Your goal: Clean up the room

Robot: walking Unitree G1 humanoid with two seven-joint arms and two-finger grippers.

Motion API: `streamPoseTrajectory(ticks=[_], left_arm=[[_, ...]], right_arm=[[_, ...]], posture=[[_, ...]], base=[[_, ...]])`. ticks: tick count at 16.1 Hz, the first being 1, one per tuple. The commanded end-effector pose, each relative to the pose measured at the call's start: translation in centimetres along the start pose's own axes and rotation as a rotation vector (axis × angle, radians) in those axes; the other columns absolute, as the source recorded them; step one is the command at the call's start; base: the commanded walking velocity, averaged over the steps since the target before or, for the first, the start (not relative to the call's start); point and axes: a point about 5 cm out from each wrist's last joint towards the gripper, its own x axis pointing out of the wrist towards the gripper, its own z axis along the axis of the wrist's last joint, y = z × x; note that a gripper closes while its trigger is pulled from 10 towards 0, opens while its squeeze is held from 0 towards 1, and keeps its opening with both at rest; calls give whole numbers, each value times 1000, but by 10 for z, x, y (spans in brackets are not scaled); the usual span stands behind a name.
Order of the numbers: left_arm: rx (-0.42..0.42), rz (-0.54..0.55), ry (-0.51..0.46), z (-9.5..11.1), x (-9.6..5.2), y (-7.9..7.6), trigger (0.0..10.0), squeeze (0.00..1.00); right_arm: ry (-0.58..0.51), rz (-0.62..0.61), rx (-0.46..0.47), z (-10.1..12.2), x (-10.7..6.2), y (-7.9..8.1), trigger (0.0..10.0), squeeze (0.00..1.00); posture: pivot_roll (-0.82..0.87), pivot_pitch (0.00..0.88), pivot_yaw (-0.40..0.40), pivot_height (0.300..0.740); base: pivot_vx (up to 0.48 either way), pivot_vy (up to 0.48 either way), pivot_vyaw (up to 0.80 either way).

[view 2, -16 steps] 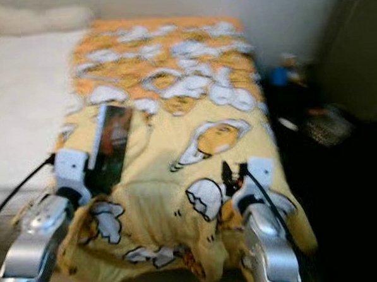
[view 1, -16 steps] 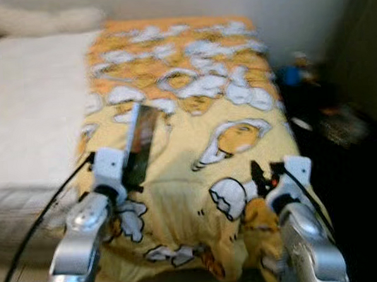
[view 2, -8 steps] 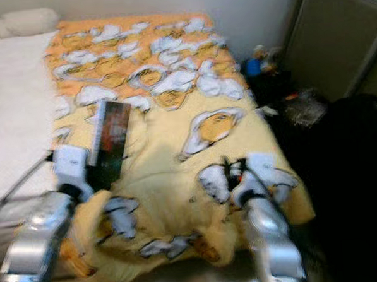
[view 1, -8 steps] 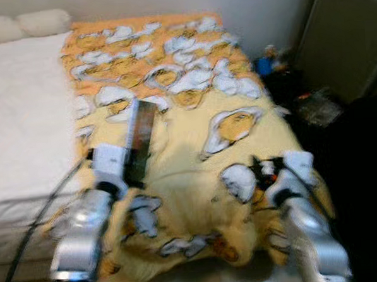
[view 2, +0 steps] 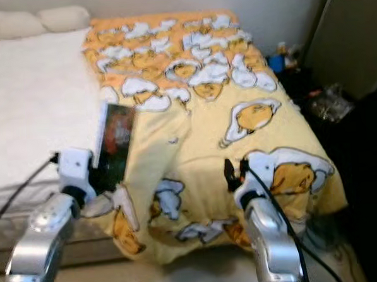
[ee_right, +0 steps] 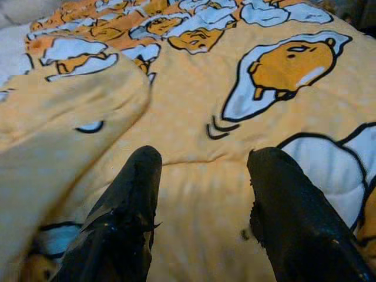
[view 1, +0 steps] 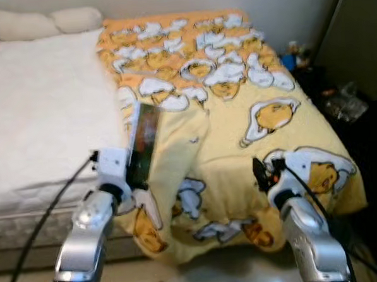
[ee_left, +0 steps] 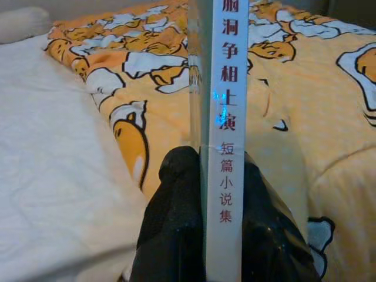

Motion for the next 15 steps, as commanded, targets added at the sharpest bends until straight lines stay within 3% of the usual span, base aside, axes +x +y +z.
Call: streamPoseTrajectory(ticks=[1, 15], left_arm=[[28, 17, -44, 12, 1, 9, 10000, 0], [62, 13, -54, 15, 7, 5, 10000, 0]], right_arm=[[-15, 17, 4, 3, 2, 6, 10000, 0], [-19, 28, -5, 9, 14, 7, 10000, 0]], posture=[[-77, 0, 29, 740], [-64, 0, 3, 740]], base=[[0, 409, 0], [0, 409, 0]])
